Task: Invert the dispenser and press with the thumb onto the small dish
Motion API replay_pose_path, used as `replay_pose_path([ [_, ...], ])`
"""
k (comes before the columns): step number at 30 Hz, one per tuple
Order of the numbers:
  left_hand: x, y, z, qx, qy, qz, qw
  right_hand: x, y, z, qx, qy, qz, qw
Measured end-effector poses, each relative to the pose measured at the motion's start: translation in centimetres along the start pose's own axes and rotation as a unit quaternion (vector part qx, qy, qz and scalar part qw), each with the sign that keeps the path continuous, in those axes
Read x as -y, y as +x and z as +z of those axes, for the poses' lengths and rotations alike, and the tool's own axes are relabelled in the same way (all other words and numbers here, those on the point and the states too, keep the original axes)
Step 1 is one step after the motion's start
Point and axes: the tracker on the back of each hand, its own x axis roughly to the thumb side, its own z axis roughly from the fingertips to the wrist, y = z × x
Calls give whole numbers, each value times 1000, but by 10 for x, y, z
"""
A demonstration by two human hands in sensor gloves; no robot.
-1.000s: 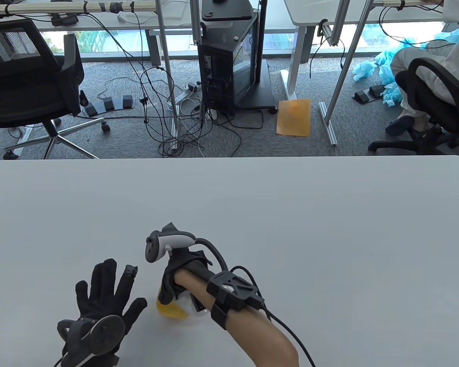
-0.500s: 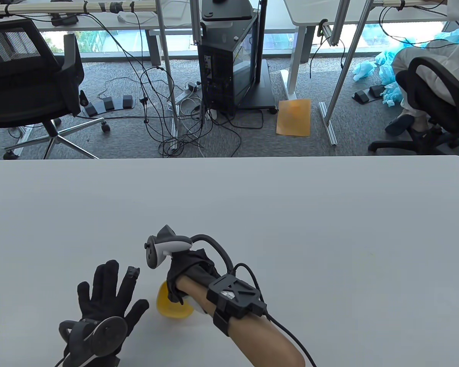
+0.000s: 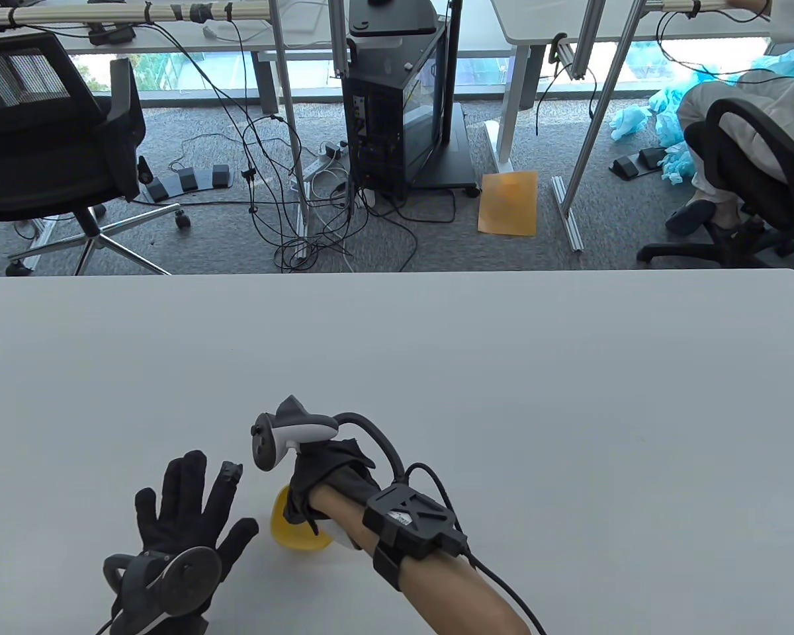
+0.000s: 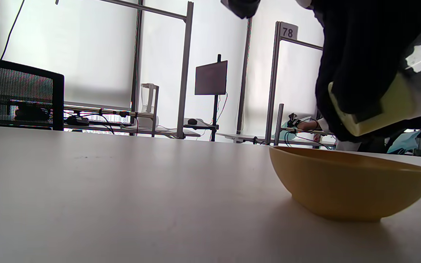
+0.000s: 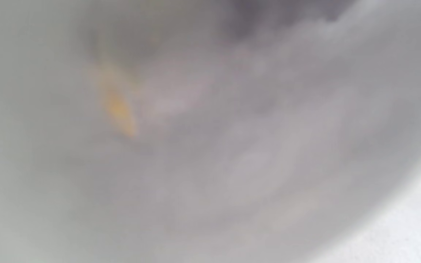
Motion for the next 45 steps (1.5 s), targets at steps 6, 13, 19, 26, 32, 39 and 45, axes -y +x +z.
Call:
replay_pose_path([
  [6,1,1,0,2,-1,-1,1000,-1,-30,36,66,-130,-82,986],
  [13,0,1,0,3,1,-4,1000,-42,-90,100,146,-445,-190,863],
  [19,1,2,0,5,2,-7,1000,-109,-131,135,168,-670,-243,681],
  [26,8,3,-1,3,-9,-16,1000,-170,-167,142,140,-760,-383,506],
  [32,10,2,-3,-5,-14,-18,1000,-179,-178,140,132,-750,-481,435],
  [39,12,1,-4,-8,-23,-17,1000,-177,-174,141,126,-750,-472,446],
  [45,9,1,-3,-6,-14,-14,1000,-160,-167,142,147,-708,-464,512],
])
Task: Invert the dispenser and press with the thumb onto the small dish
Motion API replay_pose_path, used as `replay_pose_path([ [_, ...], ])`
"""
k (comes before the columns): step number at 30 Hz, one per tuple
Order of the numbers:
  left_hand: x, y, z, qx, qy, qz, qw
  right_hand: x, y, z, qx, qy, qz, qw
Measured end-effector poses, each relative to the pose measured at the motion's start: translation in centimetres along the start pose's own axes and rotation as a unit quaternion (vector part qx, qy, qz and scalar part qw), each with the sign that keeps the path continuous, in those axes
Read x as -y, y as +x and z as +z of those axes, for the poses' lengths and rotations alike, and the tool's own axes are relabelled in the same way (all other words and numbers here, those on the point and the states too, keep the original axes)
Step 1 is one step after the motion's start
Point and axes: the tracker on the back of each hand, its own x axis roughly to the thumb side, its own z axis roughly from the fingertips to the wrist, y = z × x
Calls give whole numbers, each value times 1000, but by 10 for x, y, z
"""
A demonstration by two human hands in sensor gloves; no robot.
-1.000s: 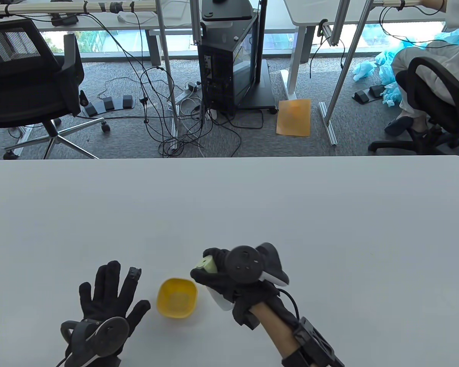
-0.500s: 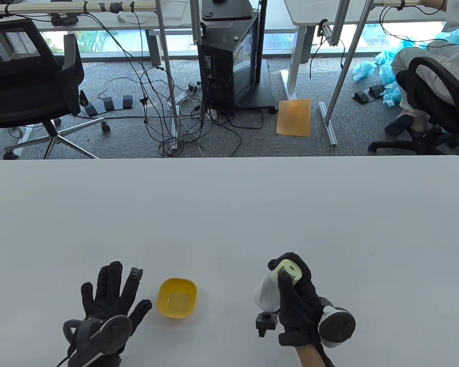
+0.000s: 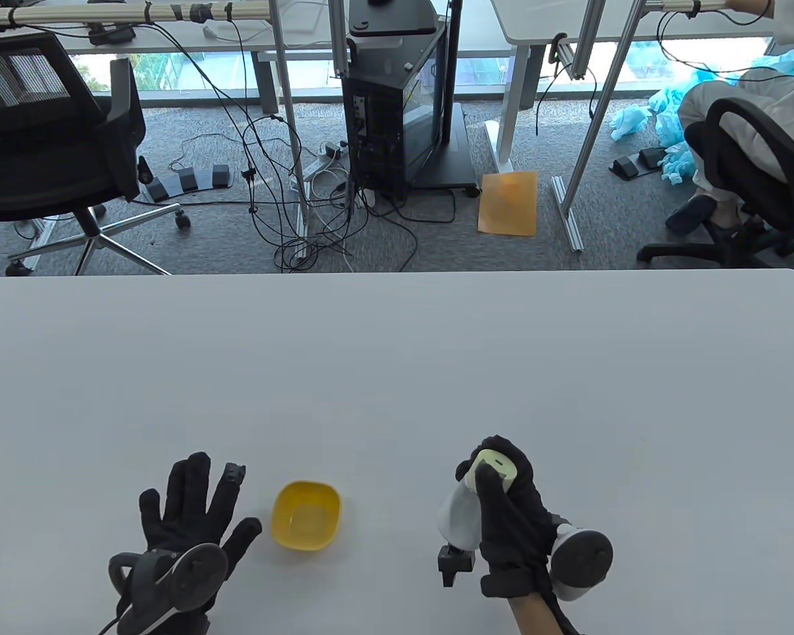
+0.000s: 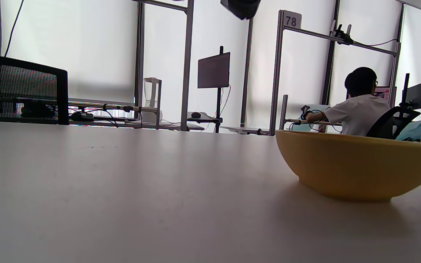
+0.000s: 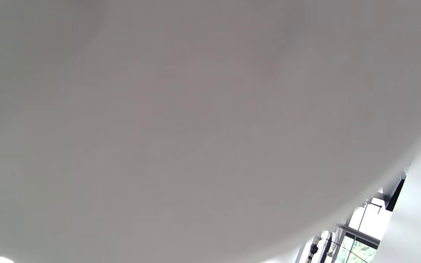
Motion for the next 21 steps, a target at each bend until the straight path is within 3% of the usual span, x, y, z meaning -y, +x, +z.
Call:
replay_pose_path([
  [6,-1,0,1,2,6,1,1000,-26,37,-36,4,174,44,984],
  [12,-3,-1,2,2,13,3,1000,-67,89,-79,23,325,141,935],
  [18,-3,-1,3,3,14,4,1000,-117,122,-109,-36,483,255,837],
  [19,-3,-1,3,4,14,4,1000,-129,125,-113,-60,518,279,807],
  [21,-3,-1,3,4,15,5,1000,-145,124,-116,-94,559,301,767],
])
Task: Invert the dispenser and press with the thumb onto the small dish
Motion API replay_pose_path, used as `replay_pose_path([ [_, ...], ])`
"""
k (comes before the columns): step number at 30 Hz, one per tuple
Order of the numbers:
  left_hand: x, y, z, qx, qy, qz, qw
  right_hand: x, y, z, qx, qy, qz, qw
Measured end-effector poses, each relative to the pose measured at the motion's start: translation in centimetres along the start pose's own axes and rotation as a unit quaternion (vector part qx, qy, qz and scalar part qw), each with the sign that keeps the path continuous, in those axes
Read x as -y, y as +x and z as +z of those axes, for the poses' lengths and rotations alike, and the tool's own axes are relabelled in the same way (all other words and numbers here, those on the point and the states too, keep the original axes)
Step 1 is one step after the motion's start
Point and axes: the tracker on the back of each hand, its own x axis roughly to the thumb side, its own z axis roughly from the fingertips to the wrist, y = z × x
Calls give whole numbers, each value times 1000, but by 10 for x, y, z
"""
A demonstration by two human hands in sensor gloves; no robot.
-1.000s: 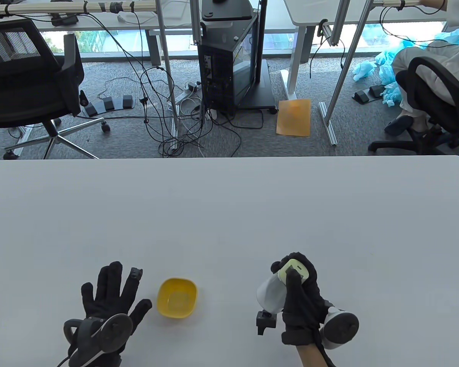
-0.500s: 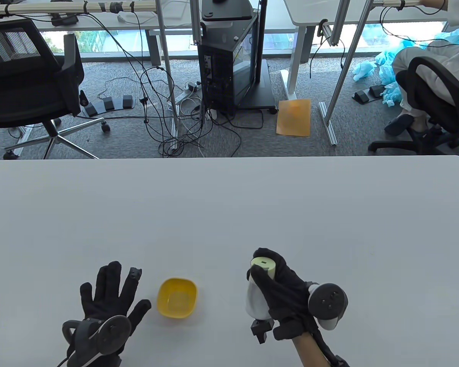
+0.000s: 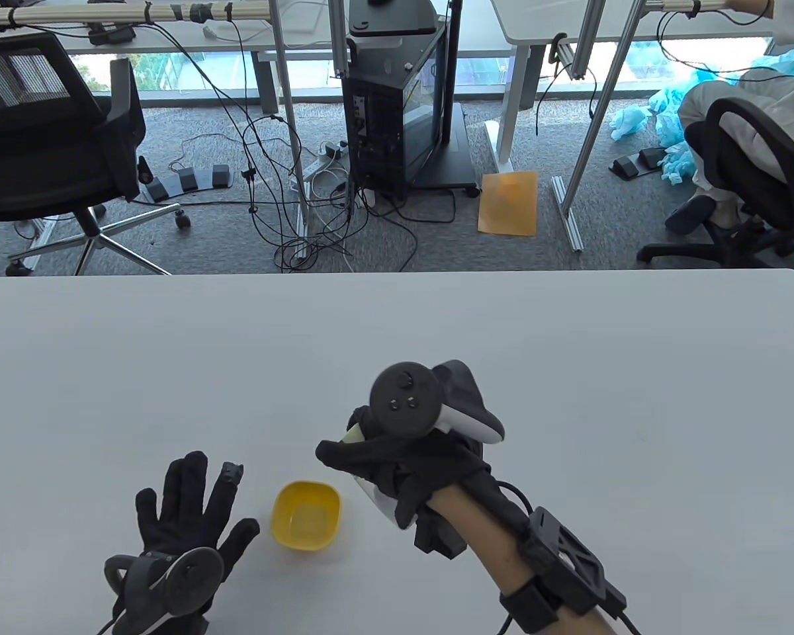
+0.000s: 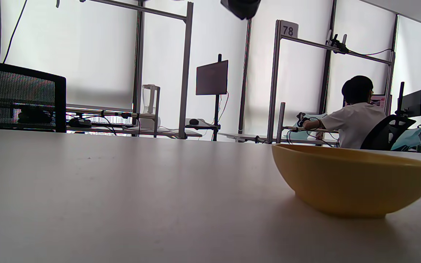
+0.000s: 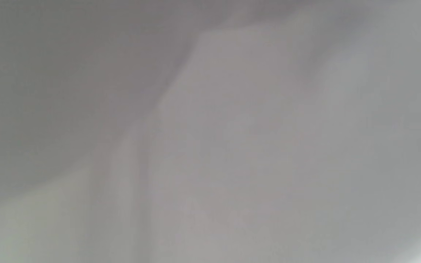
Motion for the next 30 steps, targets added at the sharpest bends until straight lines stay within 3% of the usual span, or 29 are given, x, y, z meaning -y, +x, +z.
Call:
replay_pose_path([
  [4,0,0,0,2,2,1,1000,-15,5,-32,-51,114,15,992],
  [8,0,0,0,4,3,1,1000,-49,-3,-72,-99,219,35,970],
  [15,0,-4,0,0,3,6,1000,-111,-12,-128,-149,305,78,937],
  [20,-1,-6,0,-2,5,10,1000,-133,-4,-145,-156,329,107,925],
  [30,1,-3,0,1,1,6,1000,-130,-5,-140,-157,320,129,925],
])
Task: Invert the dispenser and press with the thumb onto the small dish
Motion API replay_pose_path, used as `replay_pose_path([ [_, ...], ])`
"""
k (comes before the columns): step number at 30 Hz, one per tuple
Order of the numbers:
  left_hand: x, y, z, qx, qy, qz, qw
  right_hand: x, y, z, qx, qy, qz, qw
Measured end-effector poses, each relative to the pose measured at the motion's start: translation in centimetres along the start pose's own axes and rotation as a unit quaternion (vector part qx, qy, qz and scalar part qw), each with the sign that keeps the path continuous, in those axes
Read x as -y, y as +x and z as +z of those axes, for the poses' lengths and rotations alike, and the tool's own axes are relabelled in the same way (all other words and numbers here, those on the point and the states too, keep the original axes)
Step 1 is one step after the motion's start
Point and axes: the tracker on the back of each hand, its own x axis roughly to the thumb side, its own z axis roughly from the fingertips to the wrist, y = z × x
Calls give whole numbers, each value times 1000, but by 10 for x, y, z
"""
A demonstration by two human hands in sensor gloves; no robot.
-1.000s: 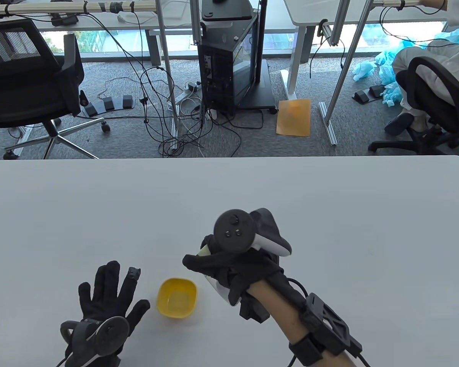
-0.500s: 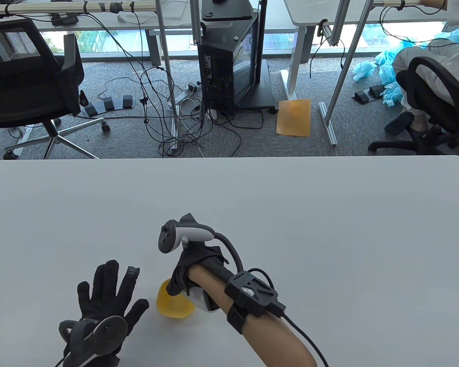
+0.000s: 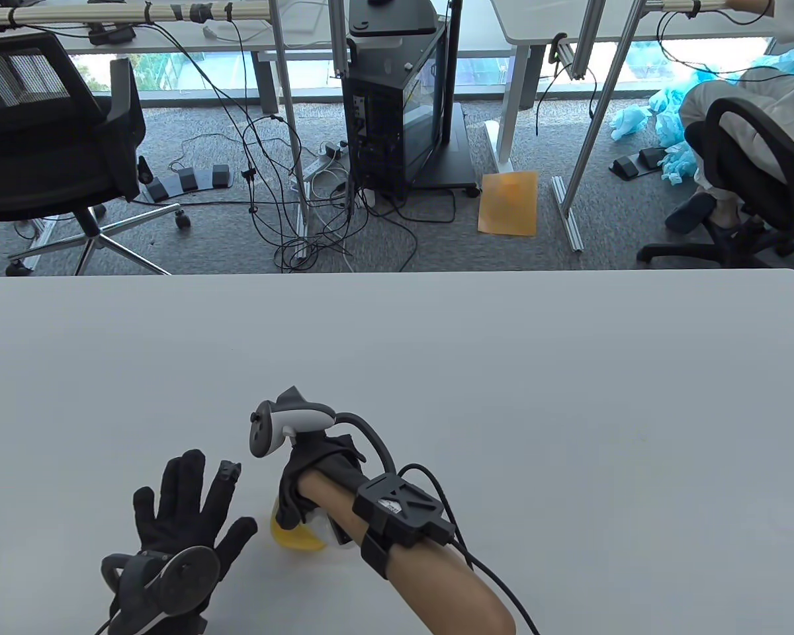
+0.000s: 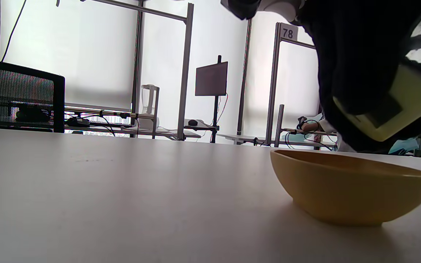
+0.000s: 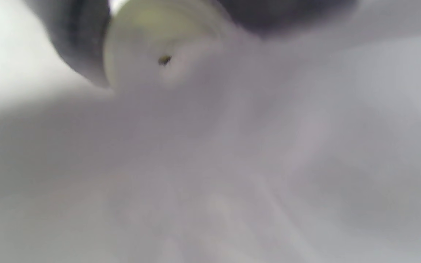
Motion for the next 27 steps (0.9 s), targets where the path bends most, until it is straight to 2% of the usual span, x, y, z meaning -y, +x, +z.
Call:
replay_pose_path([
  [9,1,1,0,2,-2,-3,1000,0,3,9,18,-53,49,997],
  [13,0,2,0,3,-3,-4,1000,-3,7,9,1,-51,87,995],
  [18,0,3,0,5,-4,-5,1000,-2,6,12,12,-85,66,994],
  [20,0,3,0,5,-5,-5,1000,-3,6,12,8,-51,53,997],
  [27,0,4,0,6,-7,-5,1000,-2,-1,24,48,-108,31,993],
])
